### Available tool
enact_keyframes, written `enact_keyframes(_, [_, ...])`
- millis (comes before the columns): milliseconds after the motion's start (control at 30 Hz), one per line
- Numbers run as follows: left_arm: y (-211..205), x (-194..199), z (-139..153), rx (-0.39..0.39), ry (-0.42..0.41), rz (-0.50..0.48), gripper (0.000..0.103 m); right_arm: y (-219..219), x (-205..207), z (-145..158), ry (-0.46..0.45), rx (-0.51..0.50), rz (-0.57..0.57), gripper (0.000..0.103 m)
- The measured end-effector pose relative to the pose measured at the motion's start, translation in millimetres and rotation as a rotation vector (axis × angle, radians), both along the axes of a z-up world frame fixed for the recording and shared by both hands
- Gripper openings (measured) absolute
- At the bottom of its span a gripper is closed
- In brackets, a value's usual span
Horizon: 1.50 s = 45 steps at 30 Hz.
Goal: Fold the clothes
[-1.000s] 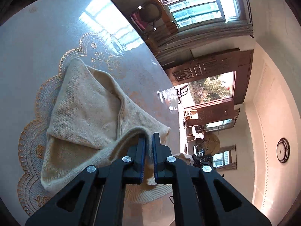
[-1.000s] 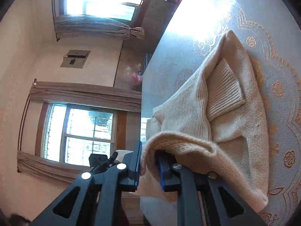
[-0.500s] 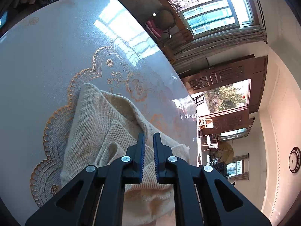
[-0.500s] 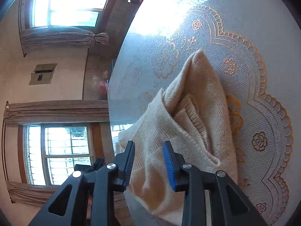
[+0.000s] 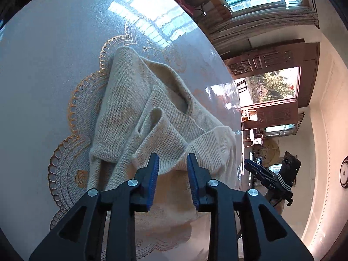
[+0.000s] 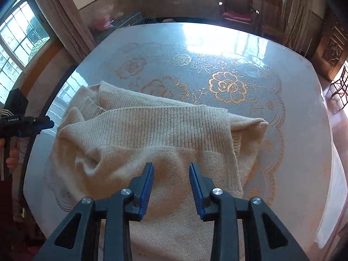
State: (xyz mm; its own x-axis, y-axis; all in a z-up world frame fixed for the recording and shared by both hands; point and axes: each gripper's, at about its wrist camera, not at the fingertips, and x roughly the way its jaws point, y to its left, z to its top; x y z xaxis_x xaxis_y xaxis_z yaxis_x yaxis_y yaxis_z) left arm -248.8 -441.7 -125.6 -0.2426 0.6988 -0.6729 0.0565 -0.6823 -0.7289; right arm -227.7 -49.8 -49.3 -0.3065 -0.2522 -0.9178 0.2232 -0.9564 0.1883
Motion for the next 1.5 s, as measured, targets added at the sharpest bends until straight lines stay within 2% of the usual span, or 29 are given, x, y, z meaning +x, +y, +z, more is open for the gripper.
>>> enact_keyframes(33, [-1, 2, 0, 0.006, 0.0, -0.002, 0.028, -3, -2, 0, -0.018, -0.03, 0.019, 0.034])
enact_keyframes(100, [-5, 5, 0, 0.018, -0.001, -0.006, 0.028, -30, 4, -3, -0.075, -0.121, 0.143, 0.035])
enact_keyframes(133, [-8, 7, 1, 0.028, 0.005, -0.001, 0.028, -42, 5, -6, -0.059, -0.09, 0.163, 0.031])
enact_keyframes(167, [-10, 9, 4, 0.023, 0.012, 0.01, 0.028, -53, 4, -8, -0.046, -0.052, 0.172, 0.031])
enact_keyframes(200, [-13, 11, 6, 0.019, 0.02, 0.013, 0.028, -54, -4, -13, -0.04, 0.002, 0.134, 0.031])
enact_keyframes(267, [-17, 16, 7, 0.028, 0.021, 0.001, 0.028, -38, -27, -24, -0.074, 0.021, 0.027, 0.031])
enact_keyframes(333, [-20, 21, 5, 0.023, 0.01, -0.008, 0.028, -31, -44, -34, -0.09, 0.077, 0.005, 0.031])
enact_keyframes(400, [-21, 24, -4, 0.037, -0.02, -0.015, 0.028, -34, -55, -43, -0.126, 0.065, 0.018, 0.031])
enact_keyframes(500, [-20, 25, -15, 0.118, -0.058, -0.004, 0.028, -44, -65, -46, -0.132, 0.025, 0.04, 0.033])
enact_keyframes(600, [-18, 29, -24, 0.138, -0.076, -0.007, 0.029, -53, -68, -39, -0.168, -0.142, 0.071, 0.033])
enact_keyframes(633, [-17, 29, -27, 0.144, -0.088, -0.003, 0.028, -61, -67, -37, -0.177, -0.148, 0.107, 0.033])
enact_keyframes(733, [-13, 29, -35, 0.144, -0.112, -0.012, 0.029, -86, -59, -39, -0.202, -0.098, 0.203, 0.034])
enact_keyframes(833, [-6, 25, -42, 0.18, -0.132, -0.013, 0.029, -96, -54, -46, -0.187, 0.053, 0.219, 0.034])
enact_keyframes(1000, [3, 11, -42, 0.209, -0.116, 0.012, 0.029, -79, -54, -48, -0.176, 0.034, 0.165, 0.034])
enact_keyframes(1133, [10, -5, -45, 0.169, -0.128, 0.037, 0.029, -56, -48, -40, -0.158, 0.032, 0.136, 0.034])
enact_keyframes(1167, [15, -8, -40, 0.139, -0.099, 0.031, 0.027, -51, -47, -37, -0.142, 0.043, 0.123, 0.034])
enact_keyframes(1200, [20, -10, -34, 0.109, -0.07, 0.025, 0.02, -45, -45, -35, -0.126, 0.06, 0.111, 0.034])
enact_keyframes(1233, [25, -13, -29, 0.08, -0.041, 0.019, 0.018, -40, -45, -34, -0.112, 0.098, 0.104, 0.034])
enact_keyframes(1300, [34, -17, -18, 0.021, 0.017, 0.006, 0.017, -26, -49, -37, -0.105, 0.165, 0.065, 0.034])
enact_keyframes(1367, [42, -28, 2, -0.021, 0.108, 0.025, 0.015, -12, -54, -44, -0.101, 0.228, 0.026, 0.034])
enact_keyframes(1433, [54, -38, 31, -0.074, 0.239, 0.007, 0.015, 0, -59, -49, -0.092, 0.28, -0.016, 0.034])
enact_keyframes(1500, [54, -38, 57, -0.083, 0.328, 0.024, 0.015, 12, -60, -47, -0.072, 0.322, -0.058, 0.034])
